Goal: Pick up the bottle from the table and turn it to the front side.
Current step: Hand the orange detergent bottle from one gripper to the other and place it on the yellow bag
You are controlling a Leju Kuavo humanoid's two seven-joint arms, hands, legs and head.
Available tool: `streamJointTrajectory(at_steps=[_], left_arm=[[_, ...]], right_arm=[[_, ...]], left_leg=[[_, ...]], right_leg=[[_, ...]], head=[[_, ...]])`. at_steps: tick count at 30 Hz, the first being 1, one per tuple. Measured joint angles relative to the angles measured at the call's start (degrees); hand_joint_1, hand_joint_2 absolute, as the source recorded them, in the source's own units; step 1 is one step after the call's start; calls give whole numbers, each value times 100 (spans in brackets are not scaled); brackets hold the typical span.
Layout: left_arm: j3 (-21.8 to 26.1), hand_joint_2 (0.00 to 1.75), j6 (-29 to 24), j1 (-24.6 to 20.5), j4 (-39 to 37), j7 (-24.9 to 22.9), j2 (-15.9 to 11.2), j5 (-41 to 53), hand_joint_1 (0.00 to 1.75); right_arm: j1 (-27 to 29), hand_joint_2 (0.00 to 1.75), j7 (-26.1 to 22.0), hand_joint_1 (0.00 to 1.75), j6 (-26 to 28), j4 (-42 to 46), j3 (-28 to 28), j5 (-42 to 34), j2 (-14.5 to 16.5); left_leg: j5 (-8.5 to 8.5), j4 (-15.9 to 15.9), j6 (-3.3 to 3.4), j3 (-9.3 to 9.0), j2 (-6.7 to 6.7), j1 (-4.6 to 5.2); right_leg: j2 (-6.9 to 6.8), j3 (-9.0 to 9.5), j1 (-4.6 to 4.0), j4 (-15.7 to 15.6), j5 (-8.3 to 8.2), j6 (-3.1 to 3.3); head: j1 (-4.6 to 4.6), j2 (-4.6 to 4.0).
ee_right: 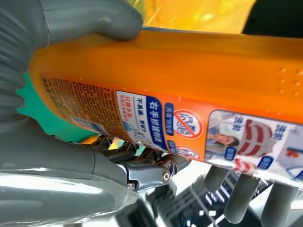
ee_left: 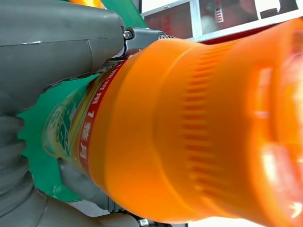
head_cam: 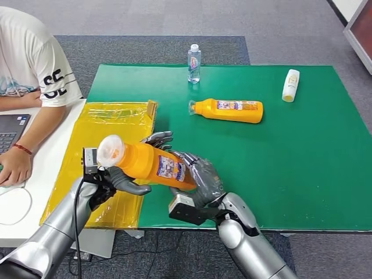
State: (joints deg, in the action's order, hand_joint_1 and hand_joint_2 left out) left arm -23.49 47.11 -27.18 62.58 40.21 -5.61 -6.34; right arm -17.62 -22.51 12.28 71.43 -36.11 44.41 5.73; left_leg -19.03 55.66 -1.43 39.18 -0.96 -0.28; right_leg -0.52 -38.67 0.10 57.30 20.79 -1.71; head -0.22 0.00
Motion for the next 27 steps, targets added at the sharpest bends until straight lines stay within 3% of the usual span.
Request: streamJointTrajectory(at_steps=[10,14,27], left_arm=[[-143,175,-60,43,-55,-8,-87,-3,0],[-172,175,-54,62,-106,-8,-112,-19,175],[-189,175,-22,121,-147,-6,-179,32,175]], right_arm=[[18,175,184,175,256,-243,-17,543,46],[19,175,184,175,238,-329,-17,528,61],[43,175,119,175,-10,-536,-44,264,92]], left_leg=[[5,0,-1,11,0,0],[7,0,-1,15,0,0],[8,0,-2,17,0,0]], right_leg=[[0,-12,0,0,-5,1],[0,-15,0,0,-6,2],[0,-17,-1,1,-8,5]], head=[[0,0],[-1,0],[-1,0]])
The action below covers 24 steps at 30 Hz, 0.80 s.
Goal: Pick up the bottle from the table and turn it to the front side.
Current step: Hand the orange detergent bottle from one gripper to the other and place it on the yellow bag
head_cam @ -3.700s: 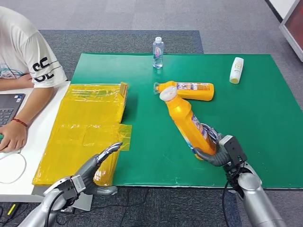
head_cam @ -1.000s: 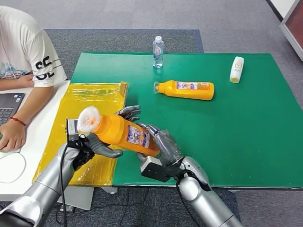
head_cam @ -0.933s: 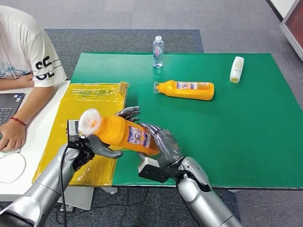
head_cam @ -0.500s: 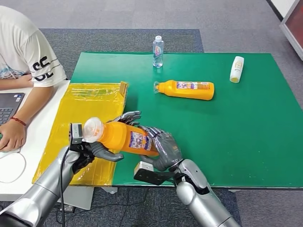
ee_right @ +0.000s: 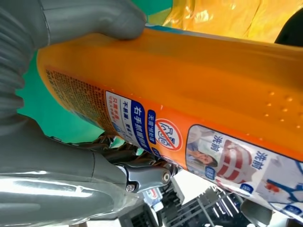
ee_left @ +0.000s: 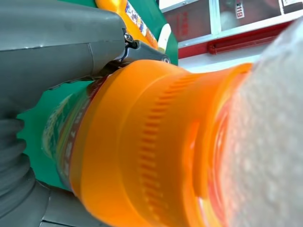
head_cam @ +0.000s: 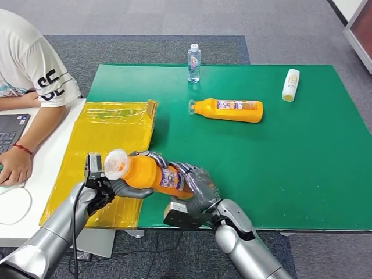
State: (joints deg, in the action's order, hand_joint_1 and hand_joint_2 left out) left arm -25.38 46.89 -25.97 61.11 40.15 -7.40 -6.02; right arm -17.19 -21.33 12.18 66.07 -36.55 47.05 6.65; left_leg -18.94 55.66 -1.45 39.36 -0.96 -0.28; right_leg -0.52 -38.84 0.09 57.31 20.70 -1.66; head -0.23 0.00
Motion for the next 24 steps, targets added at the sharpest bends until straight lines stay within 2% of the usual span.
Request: streamJointTrajectory(at_steps=[2,4,6,8,24], left_arm=[[0,175,-14,18,1,0,-2,7,175],[0,175,-44,44,4,0,-4,27,175],[1,175,-90,79,15,1,-8,61,175],[2,175,-153,128,44,2,-11,107,175],[-43,175,-839,651,946,0,-127,845,175]], right_arm=[[26,175,-23,175,-55,-11,-1,-96,2],[41,175,-42,157,-119,-24,4,-203,2],[51,175,-62,70,-179,-39,23,-320,3],[69,175,-85,0,-223,-56,55,-437,4],[225,175,-351,0,-814,-131,693,-1514,4]], left_leg=[[0,0,0,0,0,0],[-1,0,0,0,0,0],[0,0,1,0,0,0],[0,0,1,-1,0,0],[3,0,3,0,0,0]], right_leg=[[0,1,0,0,0,0],[0,0,0,0,0,0],[0,1,0,0,0,-1],[0,2,1,0,0,-1],[0,-1,1,0,-4,0]], head=[[0,0],[0,0],[0,0],[1,0],[0,0]])
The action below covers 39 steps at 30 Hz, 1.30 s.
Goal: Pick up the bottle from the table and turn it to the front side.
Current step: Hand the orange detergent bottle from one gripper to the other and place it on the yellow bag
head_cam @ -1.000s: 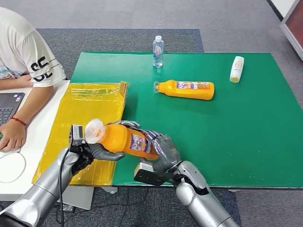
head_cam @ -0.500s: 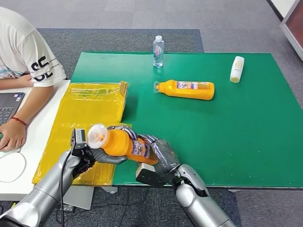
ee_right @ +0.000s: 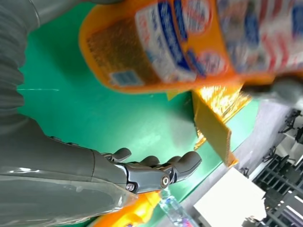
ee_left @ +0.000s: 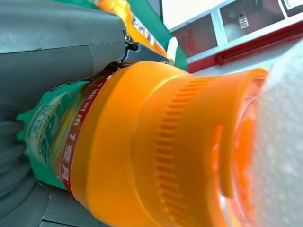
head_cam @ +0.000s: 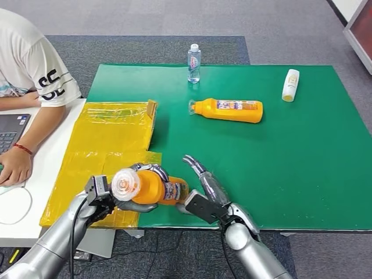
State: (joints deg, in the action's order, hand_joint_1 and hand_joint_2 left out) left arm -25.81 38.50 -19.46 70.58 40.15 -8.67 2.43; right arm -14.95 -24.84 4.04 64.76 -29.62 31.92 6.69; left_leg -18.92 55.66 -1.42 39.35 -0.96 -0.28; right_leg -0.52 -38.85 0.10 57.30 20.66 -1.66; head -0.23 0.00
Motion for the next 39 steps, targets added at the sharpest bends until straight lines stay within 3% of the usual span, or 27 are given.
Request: streamJointTrajectory(at_steps=[11,19,24,28,32,35,39], left_arm=[[-625,175,-823,34,575,0,-294,741,175],[-890,175,-1018,-114,807,-95,-532,1030,175],[-1048,175,-1402,-502,778,-776,-840,1447,175],[-1076,175,-1404,-1209,545,-1231,-1216,1274,175],[-1138,175,-988,-2385,-24,-1796,-1548,925,175],[-1351,175,-712,-3393,-622,-2186,-1635,957,175],[-1920,175,-138,-4540,-1366,-2671,-1559,1040,175]], right_arm=[[-22,175,-443,0,-1182,307,1238,-2021,-46],[-51,175,-453,0,-1504,757,2073,-2420,-163],[-22,175,-478,0,-1590,804,2292,-2399,-192],[33,175,-532,0,-1607,778,2346,-2284,-215],[36,175,-586,0,-1578,692,2318,-2127,-219],[19,175,-607,0,-1534,577,2225,-2070,-218],[-71,175,-621,0,-1472,356,2024,-1957,-187]], left_leg=[[3,0,3,-5,0,0],[6,0,1,-4,0,0],[15,0,-8,-1,-1,-2],[22,0,-14,2,-4,-7],[32,0,-17,2,-5,-11],[34,0,-17,3,-4,-11],[35,0,-14,2,-3,-8]], right_leg=[[1,1,1,-1,-6,-1],[1,-1,1,-1,-10,-2],[3,-8,-1,-1,-16,3],[6,-15,-8,0,-24,14],[6,-13,-12,2,-27,16],[6,-11,-11,2,-31,14],[4,-6,-7,2,-31,12]], head=[[1,0],[1,0],[0,0],[-1,0],[0,0],[1,0],[1,0]])
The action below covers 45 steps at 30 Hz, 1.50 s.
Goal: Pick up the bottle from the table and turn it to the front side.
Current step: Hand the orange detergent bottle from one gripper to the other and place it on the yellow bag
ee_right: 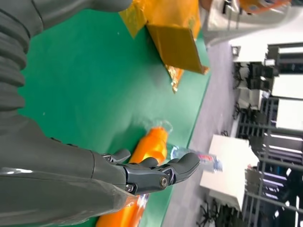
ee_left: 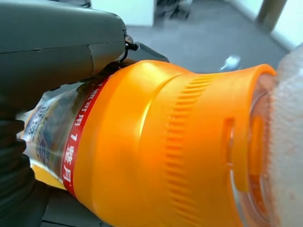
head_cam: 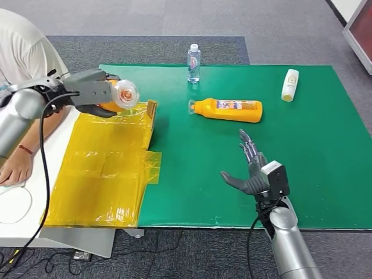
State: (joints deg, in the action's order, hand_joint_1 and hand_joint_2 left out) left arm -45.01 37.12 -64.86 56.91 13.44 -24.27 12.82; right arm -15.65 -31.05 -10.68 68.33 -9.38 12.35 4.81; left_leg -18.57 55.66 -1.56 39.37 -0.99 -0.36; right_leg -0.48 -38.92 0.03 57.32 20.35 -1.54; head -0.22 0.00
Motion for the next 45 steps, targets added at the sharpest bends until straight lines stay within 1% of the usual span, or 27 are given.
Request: streamJointTrajectory(at_steps=[2,4,6,8,10,13,15,17,19,21,24,27,31,36,39,42,45], left_arm=[[-382,175,472,-426,-337,-123,82,-100,175],[-800,175,1049,-756,-628,-225,154,-321,175],[-1268,175,1637,-1018,-838,-390,194,-717,175],[-1795,175,2007,-1220,-948,-642,182,-1335,175],[-2343,175,2094,-1359,-981,-847,124,-2041,175],[-3055,175,2058,-1470,-988,-931,-7,-3032,175],[-3390,175,2052,-1488,-995,-984,-114,-3579,175],[-3613,175,2048,-1482,-1026,-1083,-222,-3937,175],[-3759,175,1993,-1454,-1105,-1148,-289,-3984,175],[-3868,175,1861,-1401,-1241,-1087,-313,-3849,175],[-3996,175,1570,-1298,-1479,-823,-301,-3575,175],[-4092,175,1320,-1188,-1706,-597,-228,-3263,175],[-4188,175,1031,-1051,-1997,-487,-42,-2791,175],[-4232,175,224,-793,-2377,-351,333,-2060,175],[-4248,175,-177,-623,-2570,-252,563,-1834,175],[-4225,175,-309,-489,-2671,-92,717,-1833,175],[-4102,175,-245,-422,-2690,122,768,-1995,175]], right_arm=[[-94,175,-13,0,12,-133,-120,42,43],[-206,175,-37,0,-8,-286,-253,58,98],[-330,175,-59,0,-52,-457,-393,61,159],[-450,175,-74,0,-81,-635,-533,58,219],[-541,175,-83,0,-87,-780,-661,48,272],[-642,175,-86,0,-104,-921,-838,31,340],[-713,175,-86,0,-108,-997,-952,37,381],[-777,175,-85,0,-98,-1064,-1067,44,420],[-822,175,-84,0,-70,-1117,-1164,34,452],[-850,175,-81,0,-32,-1158,-1233,14,473],[-865,175,-73,0,10,-1203,-1295,1,489],[-867,175,-51,0,44,-1234,-1335,1,495],[-867,175,-24,0,69,-1260,-1346,18,509],[-853,175,74,0,129,-1261,-1351,112,522],[-819,175,119,0,170,-1261,-1350,159,522],[-791,175,145,0,176,-1260,-1349,193,522],[-761,175,157,0,175,-1259,-1355,219,522]], left_leg=[[0,0,1,0,1,3],[-1,0,2,0,0,7],[-3,0,2,-1,-4,9],[-4,0,1,-3,-8,9],[-4,-1,1,-5,-8,8],[-3,-1,0,-5,-8,7],[-4,-1,0,-4,-8,7],[-3,-1,-2,-4,-9,7],[-1,-1,-3,-4,-9,7],[0,-1,-2,-2,-8,6],[3,-1,0,-1,-7,6],[4,-1,2,2,-6,6],[5,-1,2,3,-5,7],[5,-1,2,4,-5,7],[5,-1,2,4,-5,7],[4,-1,1,4,-5,8],[2,-1,1,2,-5,9]], right_leg=[[0,2,3,0,0,-1],[2,3,5,0,0,-1],[5,2,7,0,0,-1],[8,2,6,0,0,-1],[8,2,5,2,1,0],[7,1,3,9,4,2],[8,-1,2,12,5,3],[8,-3,2,13,5,4],[7,-4,2,13,5,4],[6,-4,2,13,5,4],[5,-4,1,13,5,4],[4,-5,2,13,4,3],[4,-6,4,12,1,0],[5,-8,4,11,0,0],[5,-9,4,12,0,0],[6,-9,5,12,0,0],[5,-5,6,12,3,0]], head=[[1,0],[-1,0],[-1,0],[-2,0],[-2,0],[-2,0],[-1,0],[-1,0],[-1,0],[-2,0],[-2,0],[-1,0],[-1,0],[-2,0],[-2,0],[-2,0],[-2,0]])
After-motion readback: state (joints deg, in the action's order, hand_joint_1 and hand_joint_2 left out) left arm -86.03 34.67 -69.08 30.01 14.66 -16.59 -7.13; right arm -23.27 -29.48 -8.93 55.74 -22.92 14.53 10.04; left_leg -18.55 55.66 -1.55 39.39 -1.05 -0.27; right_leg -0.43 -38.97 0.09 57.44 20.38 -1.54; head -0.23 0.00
